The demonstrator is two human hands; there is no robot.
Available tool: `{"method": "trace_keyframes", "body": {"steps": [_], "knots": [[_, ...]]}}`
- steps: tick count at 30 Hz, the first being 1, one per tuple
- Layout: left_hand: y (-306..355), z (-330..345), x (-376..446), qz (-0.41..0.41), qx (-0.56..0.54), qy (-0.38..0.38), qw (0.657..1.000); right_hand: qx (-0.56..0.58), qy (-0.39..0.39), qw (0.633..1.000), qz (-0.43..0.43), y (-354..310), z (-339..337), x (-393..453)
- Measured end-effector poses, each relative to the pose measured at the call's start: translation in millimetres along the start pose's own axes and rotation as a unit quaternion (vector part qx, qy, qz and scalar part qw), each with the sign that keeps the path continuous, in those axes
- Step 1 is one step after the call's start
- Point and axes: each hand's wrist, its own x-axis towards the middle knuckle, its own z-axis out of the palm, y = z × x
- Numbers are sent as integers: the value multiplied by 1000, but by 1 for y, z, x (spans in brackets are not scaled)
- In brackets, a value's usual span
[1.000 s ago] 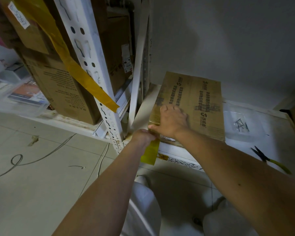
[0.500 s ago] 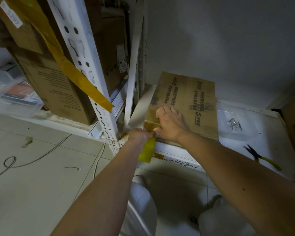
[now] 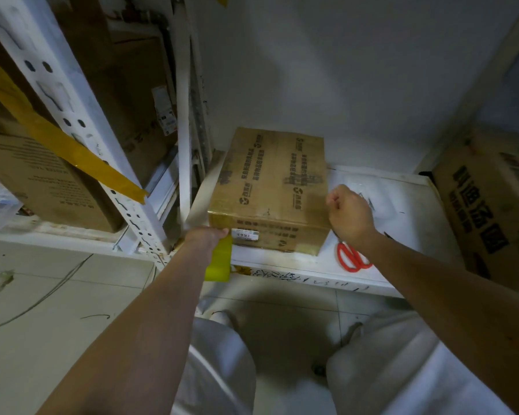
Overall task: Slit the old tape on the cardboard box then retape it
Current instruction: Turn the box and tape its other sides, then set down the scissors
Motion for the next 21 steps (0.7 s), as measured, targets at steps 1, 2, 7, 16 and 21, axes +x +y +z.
{"method": "trace_keyframes", "body": {"steps": [1, 2, 7, 16, 21], "knots": [[-7, 2, 20, -6, 1, 14, 1000, -19, 3, 1000, 20, 9, -1, -2], [-11, 4, 35, -7, -5, 26, 1000, -36, -4, 999, 37, 17, 0, -4], [7, 6, -17, 29, 7, 30, 999, -98, -116, 978, 143, 50, 13, -15], [9, 6, -18, 0, 11, 38, 999, -249, -174, 939, 162, 73, 35, -30], [7, 6, -17, 35, 18, 27, 999, -331, -181, 916, 137, 67, 33, -33]]}}
